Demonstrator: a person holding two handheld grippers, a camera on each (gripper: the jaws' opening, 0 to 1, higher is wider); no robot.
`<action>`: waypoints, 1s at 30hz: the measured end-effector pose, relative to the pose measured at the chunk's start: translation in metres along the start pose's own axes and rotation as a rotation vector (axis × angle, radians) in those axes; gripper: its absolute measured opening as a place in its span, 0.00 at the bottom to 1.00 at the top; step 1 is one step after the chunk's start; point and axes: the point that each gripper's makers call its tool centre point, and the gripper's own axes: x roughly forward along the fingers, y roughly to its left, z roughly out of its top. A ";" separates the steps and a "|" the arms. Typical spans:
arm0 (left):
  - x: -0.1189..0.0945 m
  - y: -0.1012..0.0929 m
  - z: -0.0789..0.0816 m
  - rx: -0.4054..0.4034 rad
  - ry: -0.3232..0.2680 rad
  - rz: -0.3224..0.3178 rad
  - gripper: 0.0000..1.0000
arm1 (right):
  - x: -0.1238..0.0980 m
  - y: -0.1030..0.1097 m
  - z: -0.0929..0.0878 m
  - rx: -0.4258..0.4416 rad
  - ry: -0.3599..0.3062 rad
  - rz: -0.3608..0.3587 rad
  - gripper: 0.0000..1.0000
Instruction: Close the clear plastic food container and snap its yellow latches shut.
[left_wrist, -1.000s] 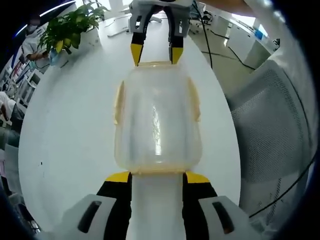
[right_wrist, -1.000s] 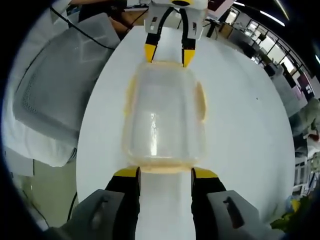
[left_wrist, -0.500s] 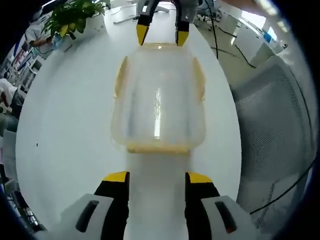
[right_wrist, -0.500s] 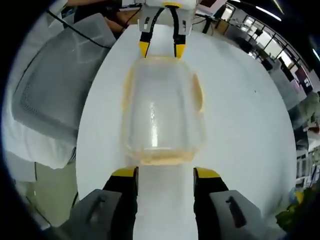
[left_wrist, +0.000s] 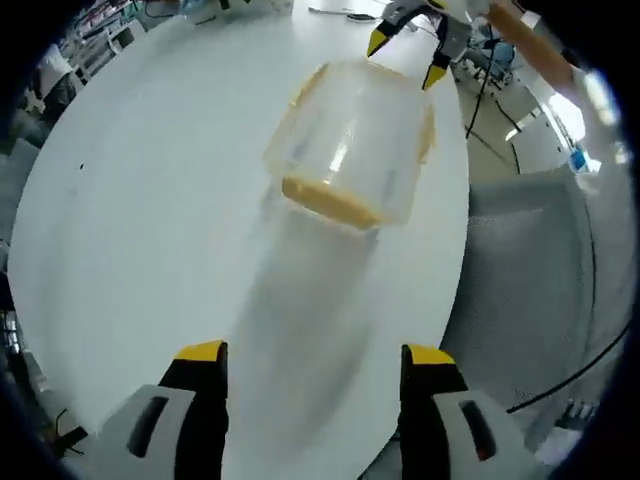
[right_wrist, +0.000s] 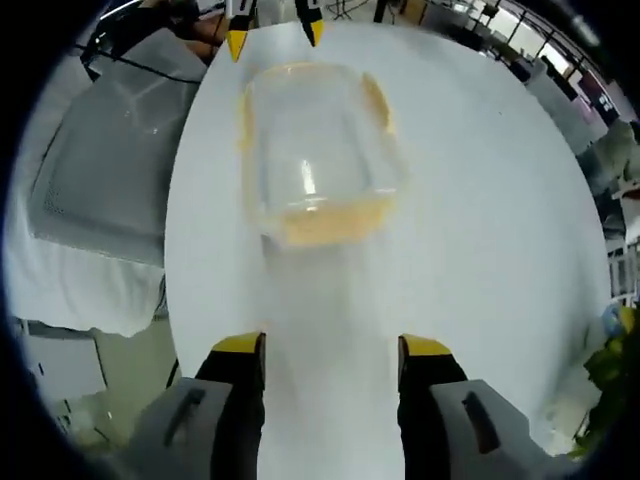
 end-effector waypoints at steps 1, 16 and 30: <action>-0.002 -0.003 0.004 -0.026 -0.024 -0.014 0.62 | -0.002 -0.001 0.001 0.008 0.002 -0.004 0.47; -0.032 -0.031 0.077 -0.823 -0.274 -0.347 0.54 | -0.043 -0.024 0.048 0.598 -0.282 0.038 0.19; 0.003 -0.030 0.100 -0.892 -0.211 -0.303 0.54 | -0.028 -0.023 0.073 1.117 -0.401 0.254 0.25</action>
